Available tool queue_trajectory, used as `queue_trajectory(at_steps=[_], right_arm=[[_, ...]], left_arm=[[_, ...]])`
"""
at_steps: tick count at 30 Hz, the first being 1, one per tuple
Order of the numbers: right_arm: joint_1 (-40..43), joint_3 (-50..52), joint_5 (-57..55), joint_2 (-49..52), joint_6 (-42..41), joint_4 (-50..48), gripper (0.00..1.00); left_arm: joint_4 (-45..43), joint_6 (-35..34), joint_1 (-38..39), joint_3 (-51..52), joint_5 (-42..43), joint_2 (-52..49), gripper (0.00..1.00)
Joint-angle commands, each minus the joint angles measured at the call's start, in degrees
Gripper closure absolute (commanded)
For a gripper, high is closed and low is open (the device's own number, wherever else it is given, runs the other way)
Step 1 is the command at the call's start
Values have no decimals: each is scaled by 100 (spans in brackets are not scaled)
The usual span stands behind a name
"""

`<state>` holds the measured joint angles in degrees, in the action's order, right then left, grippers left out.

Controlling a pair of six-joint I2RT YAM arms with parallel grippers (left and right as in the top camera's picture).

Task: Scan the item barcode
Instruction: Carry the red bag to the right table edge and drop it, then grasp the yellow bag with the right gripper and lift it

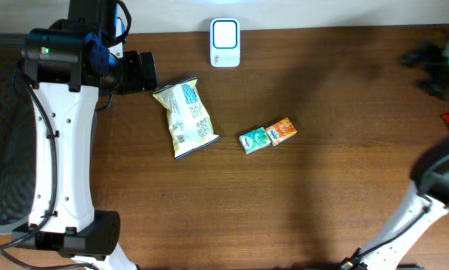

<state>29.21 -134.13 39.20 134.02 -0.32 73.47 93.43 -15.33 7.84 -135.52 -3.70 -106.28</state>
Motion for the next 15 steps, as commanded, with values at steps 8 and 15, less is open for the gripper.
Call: queue_trajectory(at_steps=[8, 15], right_arm=[[-5007, 1794, -673, -79, 15, -2603, 1], [-5829, 1980, -1569, 699, -619, -3926, 0]], left_arm=[[-7, -50, -13, -4, -63, 107, 1], [-7, -50, -13, -4, -63, 105, 1]])
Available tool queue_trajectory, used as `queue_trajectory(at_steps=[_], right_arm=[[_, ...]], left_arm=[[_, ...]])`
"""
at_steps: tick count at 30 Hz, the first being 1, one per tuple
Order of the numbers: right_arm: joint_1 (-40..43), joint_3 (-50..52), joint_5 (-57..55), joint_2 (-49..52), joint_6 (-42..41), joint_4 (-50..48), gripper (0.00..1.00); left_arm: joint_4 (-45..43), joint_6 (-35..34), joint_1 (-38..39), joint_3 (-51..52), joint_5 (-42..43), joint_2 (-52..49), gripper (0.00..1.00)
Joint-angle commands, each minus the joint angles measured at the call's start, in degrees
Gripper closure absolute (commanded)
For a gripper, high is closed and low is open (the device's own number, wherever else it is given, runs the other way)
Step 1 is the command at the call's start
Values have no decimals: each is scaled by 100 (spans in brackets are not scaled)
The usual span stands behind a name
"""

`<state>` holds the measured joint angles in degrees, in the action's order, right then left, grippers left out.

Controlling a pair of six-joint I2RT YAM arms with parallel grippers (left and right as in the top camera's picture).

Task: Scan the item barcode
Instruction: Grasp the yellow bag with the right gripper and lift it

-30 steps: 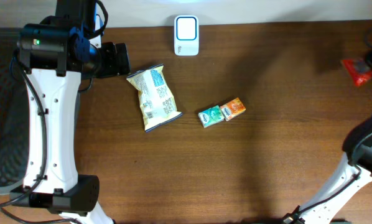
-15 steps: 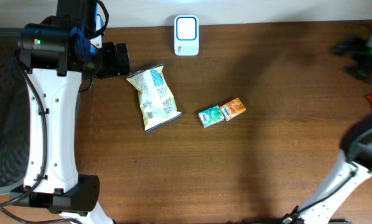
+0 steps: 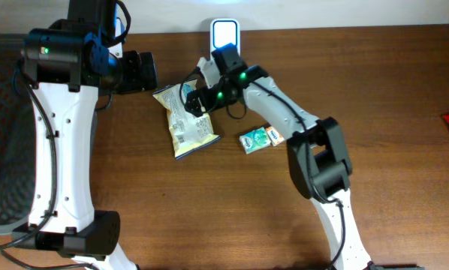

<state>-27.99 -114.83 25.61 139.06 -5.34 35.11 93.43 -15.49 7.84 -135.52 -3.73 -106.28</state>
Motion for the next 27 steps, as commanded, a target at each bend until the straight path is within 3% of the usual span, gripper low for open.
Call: queue_trajectory(at_steps=[1, 2, 3, 4, 5, 6, 9, 12, 15, 18, 20, 21, 24, 27], right_arm=[[-168, 50, -210, 275, -116, -118, 1], [-247, 50, -208, 361, -127, -164, 4], [-328, 50, -212, 437, -166, -203, 17], [-422, 50, -238, 481, -166, -229, 46], [-442, 50, -439, 479, -299, -221, 84], [-437, 44, -632, 455, -481, -219, 96], [-33, -24, -981, 26, -592, 72, 96], [535, -262, -986, -866, -435, 1034, 96], [970, -262, -1698, -1716, -417, 1770, 96], [1309, -262, -4638, -2389, -409, 2527, 96], [1443, -190, -6601, -2271, -396, 2669, 96], [1539, -164, -6964, -2192, -396, 2632, 96], [2065, -157, -7766, -1672, -393, 2559, 96], [2356, -153, -7733, -1182, -400, 2577, 96]], left_arm=[[-7, -35, -13, -4, -61, 107, 1], [-7, -35, -13, -4, -61, 105, 1], [-7, -35, -13, -4, -61, 105, 1], [-7, -35, -13, -4, -61, 105, 1], [-7, -35, -13, -4, -61, 105, 1], [-7, -35, -13, -4, -61, 105, 1], [-9, -35, -13, -4, -61, 105, 1], [-7, -35, -13, -4, -61, 105, 1], [-7, -35, -13, -4, -61, 105, 1], [-7, -35, -13, -4, -61, 105, 1], [-7, -35, -13, -4, -61, 105, 1], [-7, -35, -13, -4, -61, 105, 1], [-7, -35, -13, -4, -61, 105, 1], [-7, -35, -13, -4, -61, 107, 1]])
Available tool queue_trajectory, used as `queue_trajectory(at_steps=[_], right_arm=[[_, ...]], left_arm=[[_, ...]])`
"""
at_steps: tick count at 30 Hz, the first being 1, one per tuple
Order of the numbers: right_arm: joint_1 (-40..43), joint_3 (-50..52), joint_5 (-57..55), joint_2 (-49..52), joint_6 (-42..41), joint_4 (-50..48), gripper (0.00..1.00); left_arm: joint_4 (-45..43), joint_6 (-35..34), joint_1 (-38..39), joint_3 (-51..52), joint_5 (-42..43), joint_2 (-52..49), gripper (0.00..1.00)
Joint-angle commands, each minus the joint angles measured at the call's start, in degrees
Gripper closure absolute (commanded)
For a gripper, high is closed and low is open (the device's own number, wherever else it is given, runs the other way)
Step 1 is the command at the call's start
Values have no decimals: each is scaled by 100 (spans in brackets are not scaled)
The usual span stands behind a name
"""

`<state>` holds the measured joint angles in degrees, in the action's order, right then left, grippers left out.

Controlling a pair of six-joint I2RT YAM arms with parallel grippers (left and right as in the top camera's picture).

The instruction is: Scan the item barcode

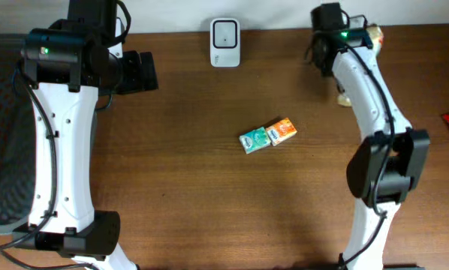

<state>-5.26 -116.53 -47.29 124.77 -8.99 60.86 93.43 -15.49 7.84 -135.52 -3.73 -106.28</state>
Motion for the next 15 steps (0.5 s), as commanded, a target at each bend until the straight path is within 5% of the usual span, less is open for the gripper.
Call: queue_trajectory(at_steps=[1, 4, 5, 8, 11, 12, 15], right_arm=[[50, 68, -376, 426, -142, -2, 96], [-330, 105, 0, 688, -227, 44, 92], [-549, 151, 267, 688, -227, 52, 85], [-1064, 151, 1443, 688, -227, 74, 43], [-1410, -7, 2013, 684, -227, 208, 39], [-1427, -179, 1639, 682, -297, 422, 17], [-925, -461, 1104, 678, -1152, 1318, 1]], left_arm=[[-7, -35, -13, -4, -61, 105, 1], [-7, -35, -13, -4, -61, 107, 1], [-7, -35, -13, -4, -61, 105, 1], [-7, -35, -13, -4, -61, 105, 1], [-7, -35, -13, -4, -61, 105, 1], [-7, -35, -13, -4, -61, 105, 1], [-7, -35, -13, -4, -61, 107, 1]])
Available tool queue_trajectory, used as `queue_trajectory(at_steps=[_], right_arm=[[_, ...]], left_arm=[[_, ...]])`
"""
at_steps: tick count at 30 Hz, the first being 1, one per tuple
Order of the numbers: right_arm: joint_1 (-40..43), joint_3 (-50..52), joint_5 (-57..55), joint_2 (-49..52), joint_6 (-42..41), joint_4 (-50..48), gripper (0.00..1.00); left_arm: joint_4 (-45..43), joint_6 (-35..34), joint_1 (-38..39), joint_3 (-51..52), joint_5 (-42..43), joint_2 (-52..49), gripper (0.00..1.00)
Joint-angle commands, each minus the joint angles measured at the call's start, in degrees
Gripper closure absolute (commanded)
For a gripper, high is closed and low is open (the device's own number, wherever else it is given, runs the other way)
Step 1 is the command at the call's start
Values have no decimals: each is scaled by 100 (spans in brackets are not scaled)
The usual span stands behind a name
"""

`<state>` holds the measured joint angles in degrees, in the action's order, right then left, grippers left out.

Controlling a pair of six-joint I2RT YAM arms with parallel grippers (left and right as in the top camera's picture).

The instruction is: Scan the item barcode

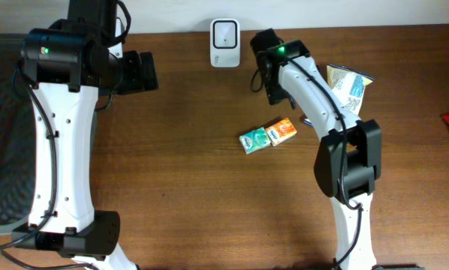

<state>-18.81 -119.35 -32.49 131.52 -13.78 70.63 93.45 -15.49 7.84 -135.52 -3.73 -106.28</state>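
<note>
The white scanner (224, 43) stands at the table's back edge, centre. A yellow snack bag (350, 86) lies at the back right, partly hidden behind my right arm's forearm. A green box (253, 140) and an orange box (281, 130) lie side by side mid-table. My right gripper (266, 73) hangs just right of the scanner and above the boxes, apart from the bag; its fingers do not show clearly. My left gripper (140, 71) hovers at the back left, holding nothing that shows.
A red item pokes in at the right edge. My left arm's white links run down the left side over a dark mat (1, 135). The brown table (179, 202) spreads out in front.
My right gripper has moved from the back right corner to just right of the scanner. The snack bag, mostly hidden under the arm before, now lies in plain view at the back right.
The snack bag first lay left of centre by my left gripper, with the right arm off at the right edge. Then my right gripper was at the bag below the scanner. After that the bag was gone from there, at the back right under the arm.
</note>
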Motion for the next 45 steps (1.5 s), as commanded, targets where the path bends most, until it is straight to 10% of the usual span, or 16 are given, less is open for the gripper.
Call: queue_trajectory(at_steps=[1, 6, 14, 18, 25, 32, 36, 38, 40, 45], right_arm=[[894, -120, -140, 4, -966, 481, 1], [3482, 61, 4485, 11, 894, 149, 2], [4155, 1788, 6398, 11, 1051, -1659, 0], [4094, 2151, 6376, 9, 894, -2317, 96], [3626, 317, 2321, -1036, 365, -691, 96], [1788, 1117, -1130, -643, -518, -872, 96], [1047, 1333, -975, -289, -522, -1239, 96], [1088, 1327, -142, -291, -516, -1384, 70], [1740, 1327, 1541, -289, -518, -1370, 23], [3565, 1331, 3526, -289, -35, -946, 0]], left_arm=[[-11, -35, -13, -4, -61, 105, 1], [-9, -35, -13, -4, -61, 107, 1], [-9, -35, -13, -4, -61, 105, 1], [-9, -35, -13, -4, -61, 105, 1], [-9, -35, -13, -4, -61, 107, 1], [-9, -35, -13, -4, -61, 105, 1], [-9, -35, -13, -4, -61, 105, 1], [-9, -35, -13, -4, -61, 105, 1], [-9, -35, -13, -4, -61, 105, 1], [-9, -35, -13, -4, -61, 105, 1]])
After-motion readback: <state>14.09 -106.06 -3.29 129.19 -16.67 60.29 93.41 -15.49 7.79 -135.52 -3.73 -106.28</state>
